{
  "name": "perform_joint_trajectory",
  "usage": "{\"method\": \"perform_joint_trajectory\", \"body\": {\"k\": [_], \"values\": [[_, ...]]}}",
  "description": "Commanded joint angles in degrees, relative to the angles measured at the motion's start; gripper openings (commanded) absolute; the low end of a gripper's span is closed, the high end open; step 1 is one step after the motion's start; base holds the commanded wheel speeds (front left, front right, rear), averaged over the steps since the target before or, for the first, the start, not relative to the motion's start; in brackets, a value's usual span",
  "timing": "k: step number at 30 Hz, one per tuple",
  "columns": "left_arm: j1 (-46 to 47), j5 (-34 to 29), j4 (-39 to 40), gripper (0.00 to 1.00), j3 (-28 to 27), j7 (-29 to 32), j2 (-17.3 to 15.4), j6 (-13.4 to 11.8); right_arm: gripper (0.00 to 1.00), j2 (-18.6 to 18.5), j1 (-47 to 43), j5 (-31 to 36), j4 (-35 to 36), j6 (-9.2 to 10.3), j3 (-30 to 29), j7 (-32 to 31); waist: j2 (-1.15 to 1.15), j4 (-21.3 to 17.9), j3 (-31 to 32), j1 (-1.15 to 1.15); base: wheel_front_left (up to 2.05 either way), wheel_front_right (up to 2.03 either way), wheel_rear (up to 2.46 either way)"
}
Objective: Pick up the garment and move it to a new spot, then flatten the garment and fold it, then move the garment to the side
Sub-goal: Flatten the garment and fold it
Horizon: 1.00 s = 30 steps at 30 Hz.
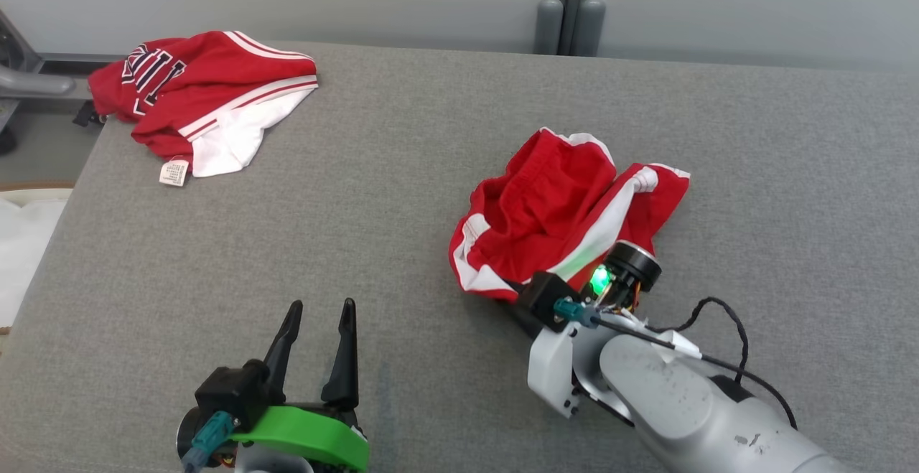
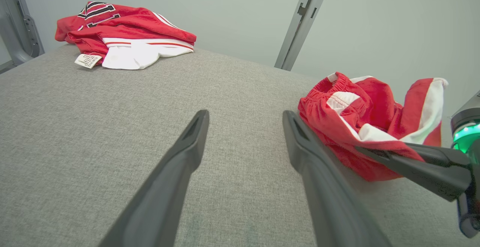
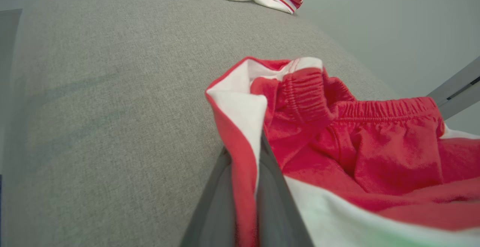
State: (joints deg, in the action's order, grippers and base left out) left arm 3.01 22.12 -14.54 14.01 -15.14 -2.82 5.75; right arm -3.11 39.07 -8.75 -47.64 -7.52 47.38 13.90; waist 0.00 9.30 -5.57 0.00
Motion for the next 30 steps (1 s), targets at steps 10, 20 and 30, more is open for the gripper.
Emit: {"method": "perform_joint_trajectory", "body": {"k": [10, 20, 30], "values": [[-0.01, -0.63, 0.13, 1.00, 0.83, -0.01, -0.13, 0.32, 1.00, 0.08, -6.17, -0.83, 3.72, 0.06, -0.95, 1.00, 0.00, -0.58, 0.96, 0.00, 0.00, 0.00, 0.00], [2.39, -1.47, -0.20, 1.00, 1.63, -0.01, -0.13, 0.74, 1.00, 0.11, -9.73, 2.30, 12.35, 0.06, -14.68, 1.33, 0.00, -3.59, 2.63, 0.00, 0.00, 0.00, 0.00], [0.86, -1.39, -1.01, 1.00, 1.43, -0.01, -0.13, 1.02, 1.00, 0.14, -19.44, 7.94, 23.59, 0.06, -35.64, 1.36, 0.00, -5.78, 4.43, 0.00, 0.00, 0.00, 0.00]]}}
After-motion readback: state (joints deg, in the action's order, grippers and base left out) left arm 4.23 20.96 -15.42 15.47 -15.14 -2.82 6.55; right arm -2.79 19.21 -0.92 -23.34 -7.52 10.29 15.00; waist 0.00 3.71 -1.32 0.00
